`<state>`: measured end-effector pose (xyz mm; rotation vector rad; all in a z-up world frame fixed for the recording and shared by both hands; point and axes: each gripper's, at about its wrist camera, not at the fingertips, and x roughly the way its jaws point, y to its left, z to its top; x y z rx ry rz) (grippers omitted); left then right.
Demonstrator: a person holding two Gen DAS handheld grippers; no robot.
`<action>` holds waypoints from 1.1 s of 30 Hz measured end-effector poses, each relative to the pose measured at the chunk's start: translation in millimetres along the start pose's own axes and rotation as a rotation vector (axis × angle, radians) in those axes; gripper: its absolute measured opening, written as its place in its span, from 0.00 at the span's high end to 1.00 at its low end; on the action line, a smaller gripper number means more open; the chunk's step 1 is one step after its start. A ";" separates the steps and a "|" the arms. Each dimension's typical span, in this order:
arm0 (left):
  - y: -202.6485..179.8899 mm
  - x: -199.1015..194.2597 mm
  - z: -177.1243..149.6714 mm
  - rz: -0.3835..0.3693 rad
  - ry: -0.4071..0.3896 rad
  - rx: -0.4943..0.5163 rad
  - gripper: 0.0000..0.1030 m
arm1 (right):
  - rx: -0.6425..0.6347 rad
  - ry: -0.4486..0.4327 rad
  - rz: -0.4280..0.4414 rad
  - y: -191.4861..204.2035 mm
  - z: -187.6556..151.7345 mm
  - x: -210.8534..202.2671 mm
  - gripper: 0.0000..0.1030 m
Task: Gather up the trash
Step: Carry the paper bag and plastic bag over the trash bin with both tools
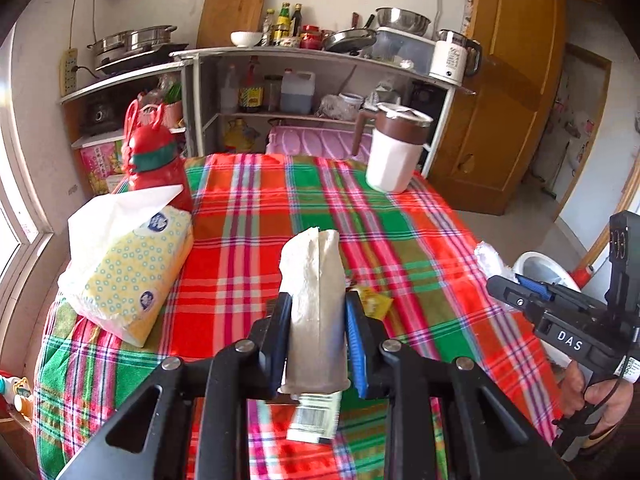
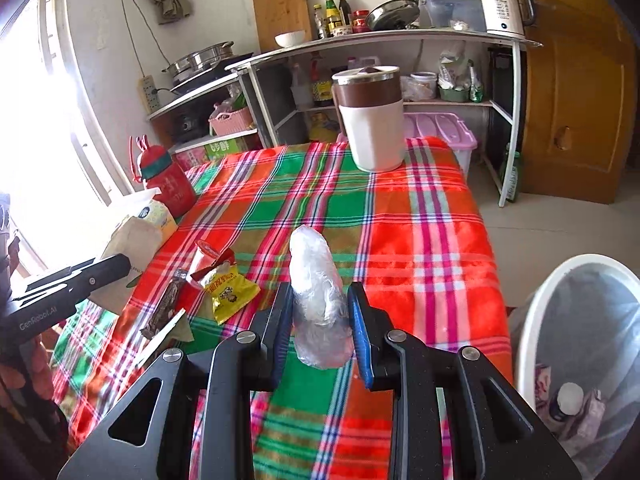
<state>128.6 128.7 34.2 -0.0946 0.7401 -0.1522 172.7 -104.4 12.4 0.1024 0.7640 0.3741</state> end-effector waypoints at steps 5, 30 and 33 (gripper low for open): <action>-32.5 -3.8 1.5 -0.044 -0.011 0.036 0.73 | 0.021 -0.028 -0.014 -14.5 -3.3 -22.5 0.72; -220.2 32.7 -14.1 -0.249 0.063 0.216 0.72 | 0.187 -0.078 -0.231 -145.1 -41.3 -115.8 0.72; -238.9 38.0 -16.1 -0.262 0.075 0.241 0.72 | 0.207 -0.069 -0.267 -161.4 -45.7 -121.2 0.72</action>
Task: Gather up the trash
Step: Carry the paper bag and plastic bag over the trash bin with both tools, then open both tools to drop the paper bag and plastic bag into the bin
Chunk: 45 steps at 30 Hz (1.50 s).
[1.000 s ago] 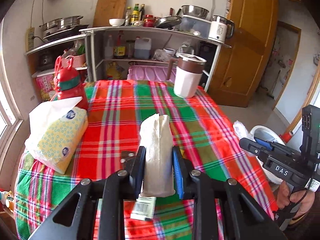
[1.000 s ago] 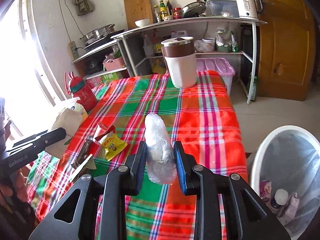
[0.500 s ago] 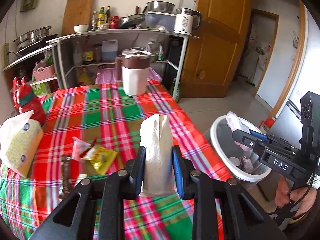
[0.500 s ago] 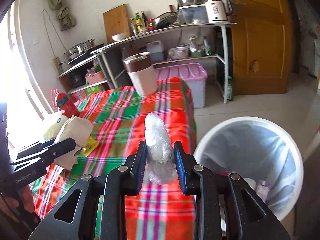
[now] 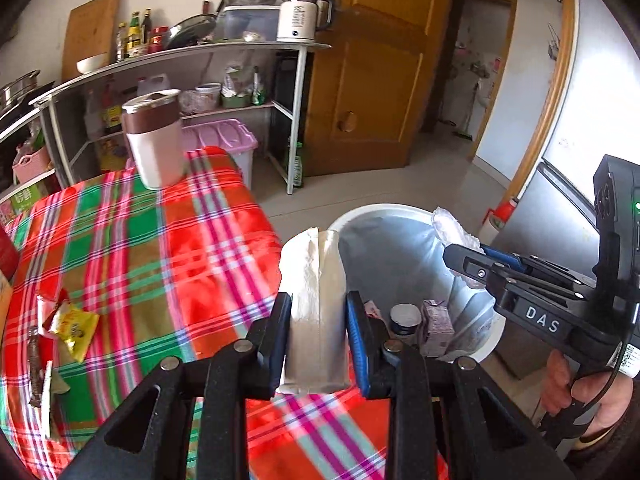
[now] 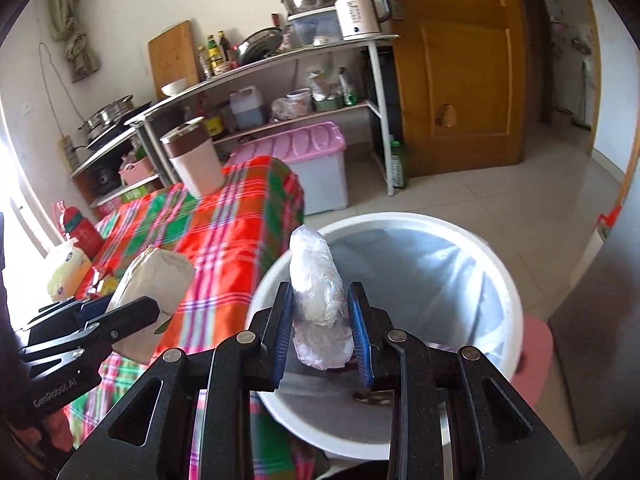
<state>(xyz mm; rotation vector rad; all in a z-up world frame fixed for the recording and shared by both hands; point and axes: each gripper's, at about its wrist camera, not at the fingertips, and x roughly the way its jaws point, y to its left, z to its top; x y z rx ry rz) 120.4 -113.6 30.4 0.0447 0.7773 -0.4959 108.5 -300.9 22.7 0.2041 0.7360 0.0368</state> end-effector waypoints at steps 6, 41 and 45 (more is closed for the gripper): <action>-32.7 22.0 2.3 -0.027 0.034 0.036 0.71 | 0.029 0.035 -0.051 -29.7 -2.7 6.6 0.72; -29.3 20.5 -3.5 -0.053 0.039 -0.008 0.40 | 0.010 0.078 -0.108 -29.5 -11.4 9.1 0.57; -15.0 7.3 -6.7 -0.036 0.016 -0.034 0.40 | -0.007 0.062 -0.089 -14.4 -9.9 4.2 0.57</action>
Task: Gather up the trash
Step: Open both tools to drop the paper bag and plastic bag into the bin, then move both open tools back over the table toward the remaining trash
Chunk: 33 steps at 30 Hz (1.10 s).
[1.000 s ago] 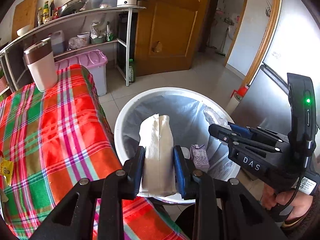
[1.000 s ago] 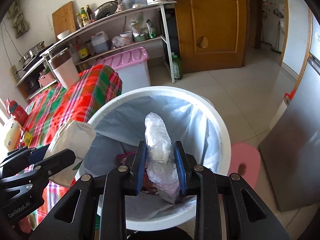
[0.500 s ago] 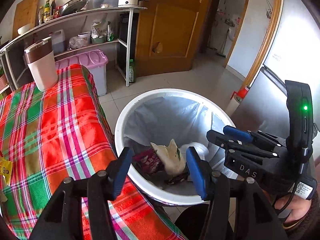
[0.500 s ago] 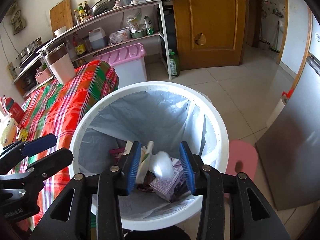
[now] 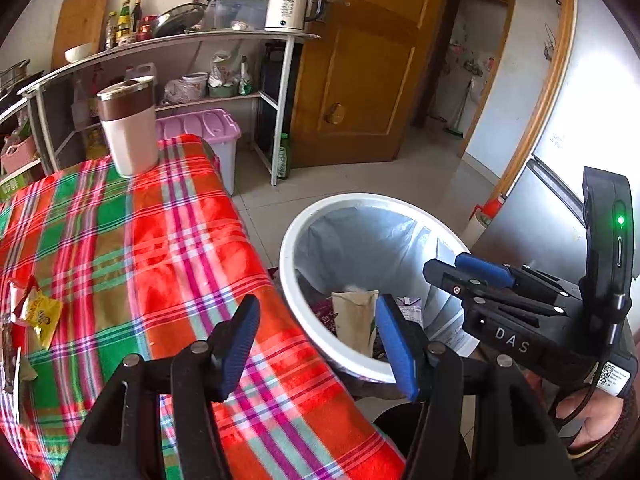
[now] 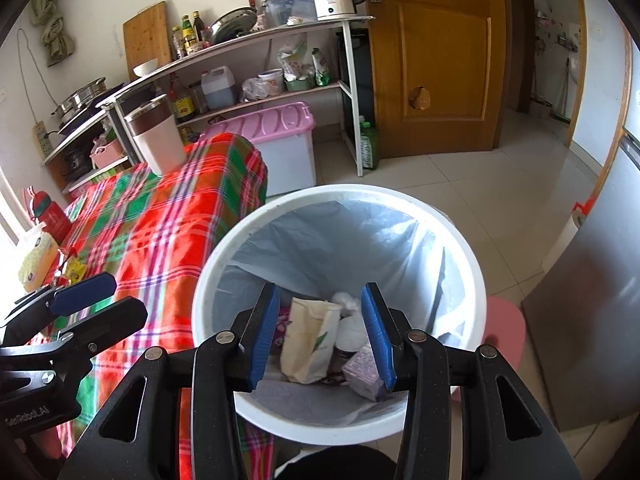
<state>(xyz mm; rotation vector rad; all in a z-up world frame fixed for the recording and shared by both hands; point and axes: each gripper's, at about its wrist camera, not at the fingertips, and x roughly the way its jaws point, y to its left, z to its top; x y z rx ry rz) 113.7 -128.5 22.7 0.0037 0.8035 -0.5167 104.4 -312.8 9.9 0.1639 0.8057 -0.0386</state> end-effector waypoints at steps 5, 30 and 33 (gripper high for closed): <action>22.2 -19.4 -6.7 0.048 -0.036 -0.031 0.40 | -0.019 -0.014 0.029 18.4 0.2 -5.3 0.57; 179.4 -109.0 -65.3 0.310 -0.130 -0.299 0.39 | -0.160 -0.007 0.229 145.4 -4.9 14.2 0.54; 198.8 -114.8 -72.4 0.328 -0.133 -0.337 0.39 | -0.184 0.004 0.250 161.5 -5.9 21.0 0.52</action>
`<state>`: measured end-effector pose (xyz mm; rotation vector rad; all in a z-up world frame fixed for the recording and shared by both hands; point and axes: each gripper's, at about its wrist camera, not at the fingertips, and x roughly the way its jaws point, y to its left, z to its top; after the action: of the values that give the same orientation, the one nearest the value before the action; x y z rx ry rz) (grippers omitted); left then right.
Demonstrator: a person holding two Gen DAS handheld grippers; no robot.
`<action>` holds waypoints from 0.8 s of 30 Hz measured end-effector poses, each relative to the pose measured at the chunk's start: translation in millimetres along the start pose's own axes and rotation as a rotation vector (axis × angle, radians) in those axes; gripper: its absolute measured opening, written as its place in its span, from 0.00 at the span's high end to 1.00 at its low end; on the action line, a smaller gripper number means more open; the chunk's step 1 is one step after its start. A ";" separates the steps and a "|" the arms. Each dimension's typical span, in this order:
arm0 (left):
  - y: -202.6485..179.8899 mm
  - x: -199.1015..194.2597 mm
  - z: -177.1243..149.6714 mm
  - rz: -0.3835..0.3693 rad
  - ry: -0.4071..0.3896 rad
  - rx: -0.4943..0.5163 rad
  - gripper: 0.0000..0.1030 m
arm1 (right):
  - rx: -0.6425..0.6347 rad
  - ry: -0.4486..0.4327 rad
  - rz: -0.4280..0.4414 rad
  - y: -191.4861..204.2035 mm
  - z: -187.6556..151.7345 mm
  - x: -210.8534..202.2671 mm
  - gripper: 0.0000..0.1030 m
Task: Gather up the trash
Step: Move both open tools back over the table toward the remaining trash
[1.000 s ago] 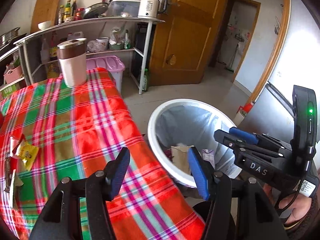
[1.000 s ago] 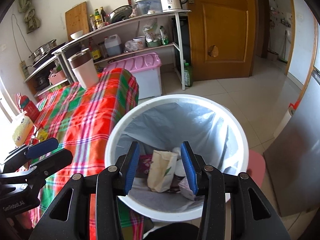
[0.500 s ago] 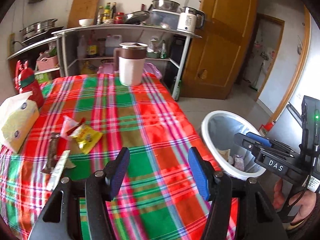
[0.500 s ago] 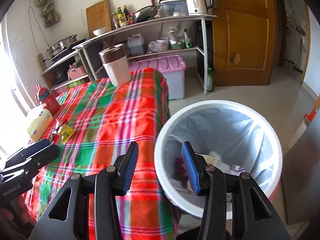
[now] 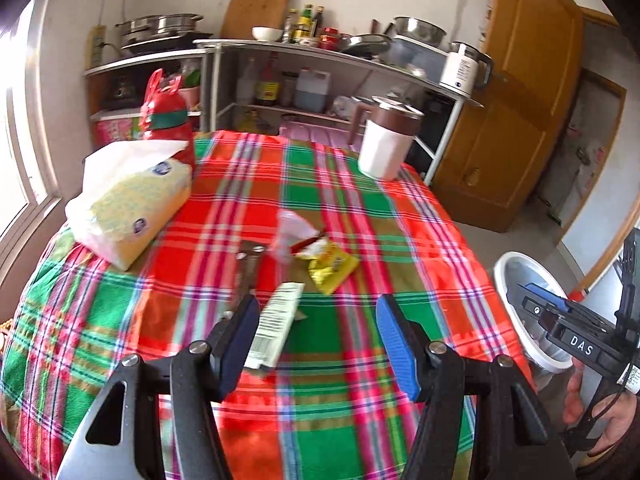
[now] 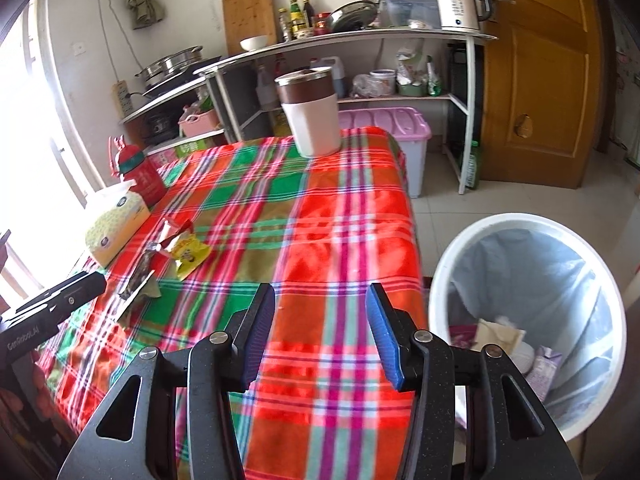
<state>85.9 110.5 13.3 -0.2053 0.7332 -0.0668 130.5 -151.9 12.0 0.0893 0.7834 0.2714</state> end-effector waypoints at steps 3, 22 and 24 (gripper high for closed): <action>16.6 1.6 0.3 0.017 0.002 -0.006 0.39 | -0.023 0.011 0.023 14.2 2.9 10.5 0.51; 69.3 59.8 17.2 -0.019 0.117 -0.039 0.39 | -0.183 0.104 0.170 95.4 27.1 92.6 0.51; 70.4 64.6 17.0 -0.038 0.130 -0.040 0.39 | -0.186 0.114 0.189 99.1 29.1 99.4 0.51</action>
<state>144.5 173.6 -31.5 -0.2546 0.8604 -0.1023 197.6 -28.9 -17.7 -0.0285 0.8609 0.5309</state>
